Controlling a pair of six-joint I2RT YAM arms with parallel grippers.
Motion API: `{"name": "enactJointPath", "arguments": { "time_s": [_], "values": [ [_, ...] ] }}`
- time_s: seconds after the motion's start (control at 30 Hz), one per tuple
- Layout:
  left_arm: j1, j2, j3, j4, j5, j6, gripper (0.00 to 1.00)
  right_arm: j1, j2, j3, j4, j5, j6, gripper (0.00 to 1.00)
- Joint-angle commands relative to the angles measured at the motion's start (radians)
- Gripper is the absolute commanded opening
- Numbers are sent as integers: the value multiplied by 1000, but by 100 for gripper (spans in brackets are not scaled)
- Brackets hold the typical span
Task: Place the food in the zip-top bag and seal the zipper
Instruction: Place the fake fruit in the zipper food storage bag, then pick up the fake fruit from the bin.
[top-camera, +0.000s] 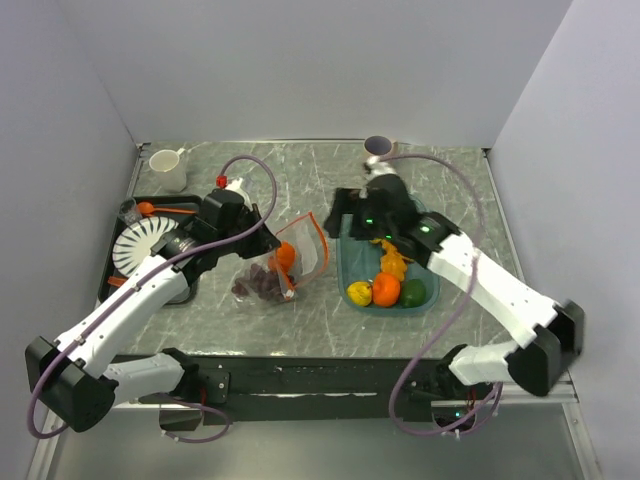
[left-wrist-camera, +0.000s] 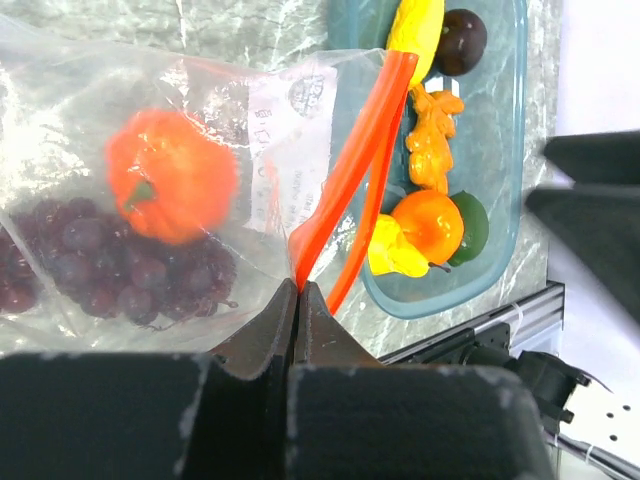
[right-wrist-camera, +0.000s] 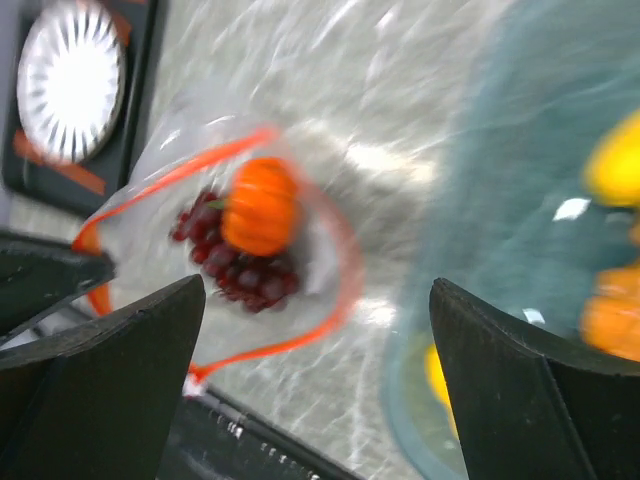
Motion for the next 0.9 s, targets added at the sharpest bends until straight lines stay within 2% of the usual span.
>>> {"name": "enactJointPath", "arguments": {
  "time_s": [0.0, 0.13, 0.37, 0.43, 0.6, 0.87],
  "values": [
    [1, -31, 37, 4, -29, -12, 1, -116, -126, -150, -39, 87, 21, 100],
    [2, -17, 4, 53, 10, -17, 1, -151, -239, -334, -18, 64, 41, 100],
    [1, 1, -12, 67, 40, -17, 1, -144, -336, -448, -19, -77, 54, 100],
    [1, 0, -13, 65, 37, -14, 1, -139, -362, -484, 8, -138, 46, 96],
    [1, 6, -16, 80, 53, -11, 1, -122, -324, -479, -5, -151, 20, 86],
    [1, 12, -30, 96, 77, -15, 1, -59, -220, -436, -45, -125, -29, 78]
  ]
}}
